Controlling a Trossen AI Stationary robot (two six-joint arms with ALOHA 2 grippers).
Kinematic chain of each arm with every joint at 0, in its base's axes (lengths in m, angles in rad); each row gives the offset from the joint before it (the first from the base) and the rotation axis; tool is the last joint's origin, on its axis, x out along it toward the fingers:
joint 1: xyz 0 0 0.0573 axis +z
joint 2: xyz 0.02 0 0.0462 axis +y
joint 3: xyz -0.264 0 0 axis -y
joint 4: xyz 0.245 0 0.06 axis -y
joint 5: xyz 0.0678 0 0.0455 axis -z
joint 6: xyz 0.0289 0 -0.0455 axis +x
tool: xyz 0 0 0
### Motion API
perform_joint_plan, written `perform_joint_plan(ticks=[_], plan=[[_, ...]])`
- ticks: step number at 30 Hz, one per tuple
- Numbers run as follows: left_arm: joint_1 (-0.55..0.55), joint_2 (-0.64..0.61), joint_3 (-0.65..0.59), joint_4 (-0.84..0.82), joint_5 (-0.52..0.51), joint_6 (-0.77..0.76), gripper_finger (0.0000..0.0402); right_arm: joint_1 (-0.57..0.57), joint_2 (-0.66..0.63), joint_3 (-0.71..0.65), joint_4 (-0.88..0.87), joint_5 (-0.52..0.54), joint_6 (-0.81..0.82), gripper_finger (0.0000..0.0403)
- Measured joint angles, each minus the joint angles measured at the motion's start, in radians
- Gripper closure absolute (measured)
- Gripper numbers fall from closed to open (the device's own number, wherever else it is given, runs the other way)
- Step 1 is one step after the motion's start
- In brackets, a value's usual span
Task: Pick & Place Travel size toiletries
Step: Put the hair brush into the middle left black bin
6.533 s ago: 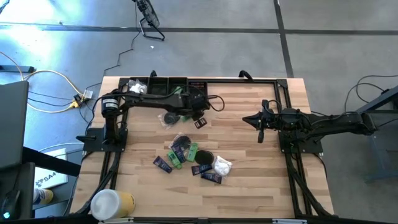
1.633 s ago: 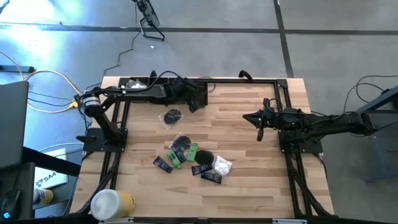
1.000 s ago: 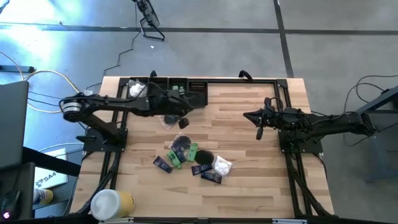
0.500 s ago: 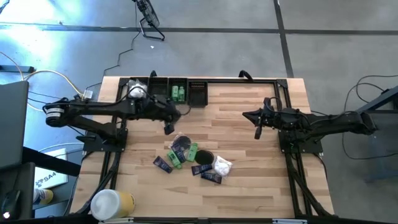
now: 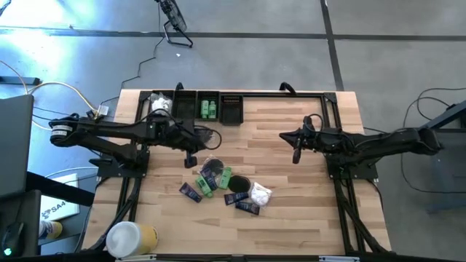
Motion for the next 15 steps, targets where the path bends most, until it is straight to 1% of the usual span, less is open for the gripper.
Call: perform_joint_plan(ticks=[11,13,15], plan=[[0.001,0.0,0.0,0.019,-0.001,0.0,0.0401,0.001,0.079,0.0,0.117,-0.004,-0.018,0.0398],[0.001,0.0,0.0,0.018,-0.004,0.001,0.0401,0.001,0.08,0.0,0.164,-0.003,-0.043,0.0398],[0.0,0.01,0.0,0.022,-0.035,-0.004,0.0401,0.001,0.08,0.0,0.222,-0.01,-0.058,0.0398]])
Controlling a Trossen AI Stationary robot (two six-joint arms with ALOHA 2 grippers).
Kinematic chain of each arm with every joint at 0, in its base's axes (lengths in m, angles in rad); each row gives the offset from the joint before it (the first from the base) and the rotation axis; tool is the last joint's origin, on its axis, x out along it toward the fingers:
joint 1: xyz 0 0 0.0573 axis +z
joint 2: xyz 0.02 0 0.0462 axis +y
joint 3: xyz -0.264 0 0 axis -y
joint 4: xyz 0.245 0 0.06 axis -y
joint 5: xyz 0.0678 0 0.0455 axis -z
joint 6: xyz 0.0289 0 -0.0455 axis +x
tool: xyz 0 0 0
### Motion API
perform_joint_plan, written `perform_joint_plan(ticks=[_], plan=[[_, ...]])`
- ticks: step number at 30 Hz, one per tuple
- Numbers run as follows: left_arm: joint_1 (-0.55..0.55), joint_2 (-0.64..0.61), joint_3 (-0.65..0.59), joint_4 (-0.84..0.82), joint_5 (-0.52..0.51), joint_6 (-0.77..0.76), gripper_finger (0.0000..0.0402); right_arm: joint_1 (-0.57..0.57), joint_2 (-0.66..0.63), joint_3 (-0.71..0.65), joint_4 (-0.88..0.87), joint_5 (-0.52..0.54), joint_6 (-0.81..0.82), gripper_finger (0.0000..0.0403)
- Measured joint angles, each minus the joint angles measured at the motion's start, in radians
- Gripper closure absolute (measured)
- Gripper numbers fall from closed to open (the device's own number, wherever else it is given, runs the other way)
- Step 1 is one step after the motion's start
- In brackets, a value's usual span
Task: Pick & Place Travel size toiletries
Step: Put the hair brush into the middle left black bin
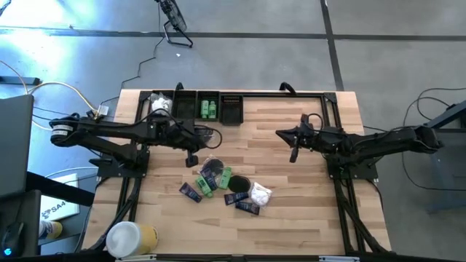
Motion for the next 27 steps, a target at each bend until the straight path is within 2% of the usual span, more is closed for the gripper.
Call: perform_joint_plan(ticks=[6,11,17,27], plan=[[-0.102,0.03,0.001,-0.007,-0.247,-0.021,0.0401,0.0,0.0,0.0,0.105,-0.08,-0.046,0.0398],[-0.196,0.062,0.002,-0.015,-0.36,-0.063,0.0401,0.0,0.0,0.0,0.089,-0.079,-0.048,0.0398],[-0.209,0.114,0.002,-0.061,-0.39,-0.147,0.0401,0.0,0.0,0.0,0.085,-0.077,-0.055,0.0398],[-0.207,0.259,0.0,-0.109,-0.392,-0.15,0.0401,0.0,0.0,0.0,0.07,-0.076,-0.085,0.0398]])
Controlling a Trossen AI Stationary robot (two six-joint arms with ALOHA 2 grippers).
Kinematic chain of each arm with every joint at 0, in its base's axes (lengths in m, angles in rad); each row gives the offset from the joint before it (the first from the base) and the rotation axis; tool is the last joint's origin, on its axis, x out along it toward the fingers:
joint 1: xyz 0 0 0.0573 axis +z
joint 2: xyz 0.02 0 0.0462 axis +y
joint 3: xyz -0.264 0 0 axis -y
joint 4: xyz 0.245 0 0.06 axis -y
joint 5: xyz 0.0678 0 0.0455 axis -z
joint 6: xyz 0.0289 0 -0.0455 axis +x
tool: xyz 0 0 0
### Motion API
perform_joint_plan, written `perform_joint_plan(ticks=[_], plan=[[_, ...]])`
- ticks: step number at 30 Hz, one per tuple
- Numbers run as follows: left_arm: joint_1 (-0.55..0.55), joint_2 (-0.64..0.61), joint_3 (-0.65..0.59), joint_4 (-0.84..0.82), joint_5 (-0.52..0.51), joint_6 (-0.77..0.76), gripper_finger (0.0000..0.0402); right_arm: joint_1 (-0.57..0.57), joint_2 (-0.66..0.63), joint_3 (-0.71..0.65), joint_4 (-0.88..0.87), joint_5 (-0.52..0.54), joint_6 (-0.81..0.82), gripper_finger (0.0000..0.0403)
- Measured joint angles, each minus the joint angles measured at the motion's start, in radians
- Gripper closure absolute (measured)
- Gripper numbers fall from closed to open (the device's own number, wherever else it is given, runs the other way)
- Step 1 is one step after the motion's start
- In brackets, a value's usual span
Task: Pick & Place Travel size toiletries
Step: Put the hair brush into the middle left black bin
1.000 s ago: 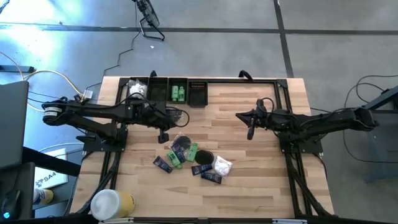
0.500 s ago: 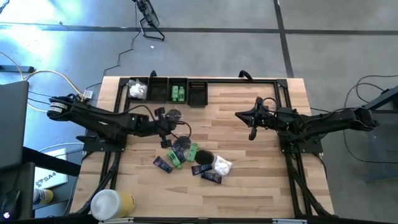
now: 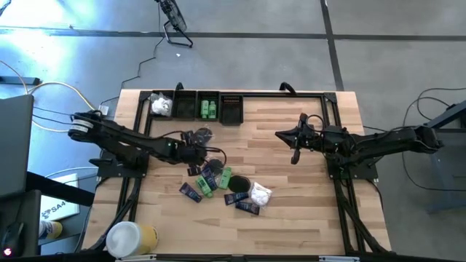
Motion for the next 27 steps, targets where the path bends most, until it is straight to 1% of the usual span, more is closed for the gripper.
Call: perform_joint_plan(ticks=[5,7,10,14,21,24,27], plan=[[0.0,0.037,0.001,0.001,-0.003,0.008,0.0401,0.0,0.0,0.0,-0.013,0.0,-0.008,0.0398],[0.0,0.043,0.001,-0.005,-0.026,0.008,0.0399,0.0,0.0,0.0,-0.019,0.0,-0.017,0.0398],[0.0,0.049,0.001,-0.004,-0.03,0.008,0.0381,0.0,0.0,0.0,-0.023,0.001,-0.019,0.0398],[0.0,0.049,0.001,0.0,-0.045,0.001,0.0327,0.0,0.0,0.0,-0.022,0.001,-0.019,0.0398],[0.001,0.048,0.001,0.0,-0.085,0.0,0.0208,0.0,0.0,0.0,-0.024,0.001,-0.019,0.0398],[0.001,0.048,0.001,-0.001,-0.081,0.0,0.0161,0.0,0.0,0.0,-0.025,0.001,-0.019,0.0398],[0.001,0.048,0.001,-0.001,-0.029,0.0,0.0125,0.0,0.0,0.0,-0.025,0.001,-0.019,0.0398]])
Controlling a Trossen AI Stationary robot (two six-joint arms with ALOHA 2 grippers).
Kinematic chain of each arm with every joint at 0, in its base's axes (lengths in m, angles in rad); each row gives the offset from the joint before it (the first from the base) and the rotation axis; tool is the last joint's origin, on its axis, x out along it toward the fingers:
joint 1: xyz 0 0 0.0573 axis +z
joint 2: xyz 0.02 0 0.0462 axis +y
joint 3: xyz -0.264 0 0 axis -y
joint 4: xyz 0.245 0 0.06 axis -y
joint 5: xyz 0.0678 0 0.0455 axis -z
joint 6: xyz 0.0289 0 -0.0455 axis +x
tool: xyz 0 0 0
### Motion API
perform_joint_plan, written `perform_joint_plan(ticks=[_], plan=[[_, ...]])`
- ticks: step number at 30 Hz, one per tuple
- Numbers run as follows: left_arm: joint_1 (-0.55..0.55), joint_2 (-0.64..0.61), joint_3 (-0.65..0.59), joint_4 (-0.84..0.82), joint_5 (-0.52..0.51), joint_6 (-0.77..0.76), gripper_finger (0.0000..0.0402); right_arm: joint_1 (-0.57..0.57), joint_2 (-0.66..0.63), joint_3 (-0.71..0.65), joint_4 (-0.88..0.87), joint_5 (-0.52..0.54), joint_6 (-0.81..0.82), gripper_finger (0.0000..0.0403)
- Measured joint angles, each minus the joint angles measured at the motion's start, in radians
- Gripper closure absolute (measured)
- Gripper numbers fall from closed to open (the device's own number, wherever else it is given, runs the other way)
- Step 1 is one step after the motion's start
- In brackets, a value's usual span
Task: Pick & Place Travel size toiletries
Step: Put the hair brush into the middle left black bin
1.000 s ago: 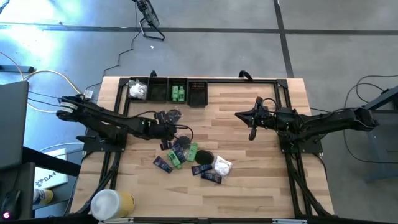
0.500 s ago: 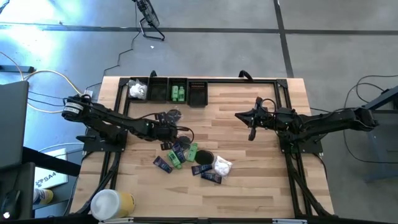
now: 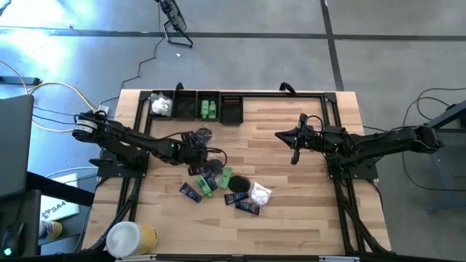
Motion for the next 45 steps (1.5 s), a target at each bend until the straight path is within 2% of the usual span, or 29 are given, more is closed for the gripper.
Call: perform_joint_plan(ticks=[3,6,14,21,26,31,39,45], plan=[[0.0,0.0,0.0,0.0,0.057,0.0,0.0103,0.0,0.0,0.0,-0.001,0.0,0.0,0.0398],[-0.001,0.0,0.0,0.0,0.06,0.0,0.0097,0.0,0.0,0.0,-0.001,0.0,0.0,0.0398],[0.0,0.0,0.0,-0.003,-0.145,0.0,0.0107,0.0,0.0,0.0,-0.002,0.0,0.0,0.0398],[0.0,0.041,0.0,-0.01,-0.154,-0.008,0.0116,0.0,0.0,0.0,-0.003,0.0,0.0,0.0398],[0.0,0.13,0.0,0.004,-0.222,-0.009,0.0127,0.0,0.0,0.0,-0.006,0.0,0.0,0.0398],[0.007,0.187,0.002,0.012,-0.215,-0.015,0.0133,0.0,0.0,0.0,-0.007,0.0,0.0,0.0398],[0.072,0.2,0.003,0.036,-0.191,-0.029,0.0133,0.0,0.0,0.0,-0.007,0.001,0.0,0.0398],[0.148,0.2,0.003,0.061,-0.096,-0.029,0.0133,0.0,0.0,0.0,-0.007,0.001,0.0,0.0398]])
